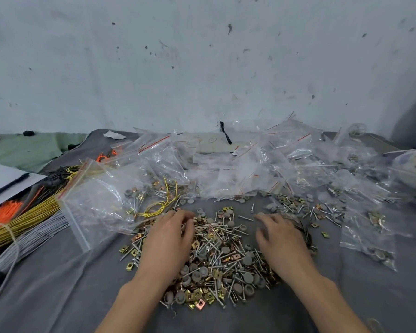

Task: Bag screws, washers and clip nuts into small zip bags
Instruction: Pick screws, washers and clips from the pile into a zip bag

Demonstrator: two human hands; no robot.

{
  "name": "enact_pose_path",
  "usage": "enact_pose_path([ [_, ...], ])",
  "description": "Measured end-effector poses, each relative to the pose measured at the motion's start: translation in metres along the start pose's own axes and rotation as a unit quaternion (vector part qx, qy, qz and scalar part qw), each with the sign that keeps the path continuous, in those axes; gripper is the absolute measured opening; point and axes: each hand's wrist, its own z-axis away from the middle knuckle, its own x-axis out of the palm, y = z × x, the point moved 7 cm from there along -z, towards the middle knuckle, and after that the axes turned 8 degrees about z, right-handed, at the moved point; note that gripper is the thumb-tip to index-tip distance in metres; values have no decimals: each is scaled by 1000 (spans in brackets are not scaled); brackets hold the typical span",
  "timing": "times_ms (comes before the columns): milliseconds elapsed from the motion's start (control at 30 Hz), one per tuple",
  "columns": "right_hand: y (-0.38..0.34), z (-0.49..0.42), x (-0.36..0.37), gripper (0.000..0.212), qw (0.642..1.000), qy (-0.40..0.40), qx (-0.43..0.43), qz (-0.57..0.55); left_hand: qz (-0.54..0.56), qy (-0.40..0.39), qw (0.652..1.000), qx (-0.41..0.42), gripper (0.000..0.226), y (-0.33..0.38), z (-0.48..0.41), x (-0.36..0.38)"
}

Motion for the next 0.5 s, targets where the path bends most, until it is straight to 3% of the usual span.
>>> enact_pose_path([
  [167,-6,-6,11,36,997,-30,8,-75,-72,14,995,-67,32,-30,-39,-14],
  [267,-4,-12,12,33,993,-27,26,-112,-116,-16,989,-86,34,-44,-66,-12],
  [400,7,-18,13,31,981,-15,60,-183,-122,-121,985,9,41,-11,-101,40],
  [500,14,-24,15,30,971,-14,81,-224,-187,-200,958,88,56,22,-120,94],
])
